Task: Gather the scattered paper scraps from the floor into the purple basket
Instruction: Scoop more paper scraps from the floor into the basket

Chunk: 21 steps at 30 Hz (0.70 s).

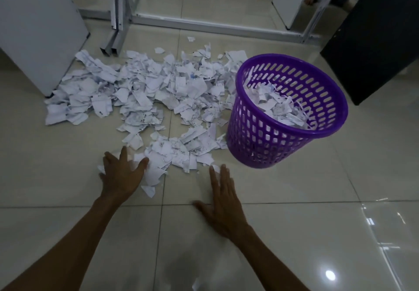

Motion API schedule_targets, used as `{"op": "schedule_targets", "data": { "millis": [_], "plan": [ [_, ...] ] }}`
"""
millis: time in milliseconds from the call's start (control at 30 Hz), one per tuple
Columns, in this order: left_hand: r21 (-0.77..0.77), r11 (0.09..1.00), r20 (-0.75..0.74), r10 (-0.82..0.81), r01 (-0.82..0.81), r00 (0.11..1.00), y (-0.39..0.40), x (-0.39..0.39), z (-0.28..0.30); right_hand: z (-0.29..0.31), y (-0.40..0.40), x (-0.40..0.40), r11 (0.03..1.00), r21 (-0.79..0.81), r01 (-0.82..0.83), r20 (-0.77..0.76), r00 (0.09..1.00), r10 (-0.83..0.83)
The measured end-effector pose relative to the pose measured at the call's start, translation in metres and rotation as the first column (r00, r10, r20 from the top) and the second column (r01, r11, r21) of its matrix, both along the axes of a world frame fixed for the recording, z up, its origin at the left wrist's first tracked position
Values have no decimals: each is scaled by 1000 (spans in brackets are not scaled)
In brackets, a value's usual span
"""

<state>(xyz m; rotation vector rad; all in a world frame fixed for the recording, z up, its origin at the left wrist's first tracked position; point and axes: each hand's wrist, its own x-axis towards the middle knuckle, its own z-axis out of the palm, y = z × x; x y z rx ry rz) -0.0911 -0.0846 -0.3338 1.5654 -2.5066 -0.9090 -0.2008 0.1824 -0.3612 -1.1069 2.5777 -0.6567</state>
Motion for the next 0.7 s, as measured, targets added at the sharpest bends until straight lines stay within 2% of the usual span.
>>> {"op": "schedule_targets", "data": {
  "millis": [100, 233, 367, 500, 600, 667, 700],
  "plan": [
    [1, 997, 31, 80, -80, 996, -6, 9, -7, 2, -49, -13, 990, -114, 85, 36, 996, -82],
    [-25, 996, 53, 87, -85, 995, -7, 14, -18, 4, -87, -37, 964, -189, 186, 3, 982, -189],
    [26, 999, -81, 46, -44, 996, -4, 0, -26, 1, -108, -51, 967, -150, 205, 21, 979, -204],
    [7, 988, -227, -147, 153, 963, -3, -21, -29, 2, -124, -53, 993, -93, 73, -73, 994, -80],
    [32, 986, -326, -146, 166, 934, 4, -33, -25, 2, -130, -53, 974, -228, 7, -128, 991, -37],
    [37, 986, -405, -132, 160, 905, 8, -37, -21, 4, -138, -60, 954, -290, 77, -128, 985, -118],
    [26, 988, -430, -127, 153, 894, 9, -40, -19, 6, -142, -67, 957, -266, 112, -102, 984, -143]
  ]
}}
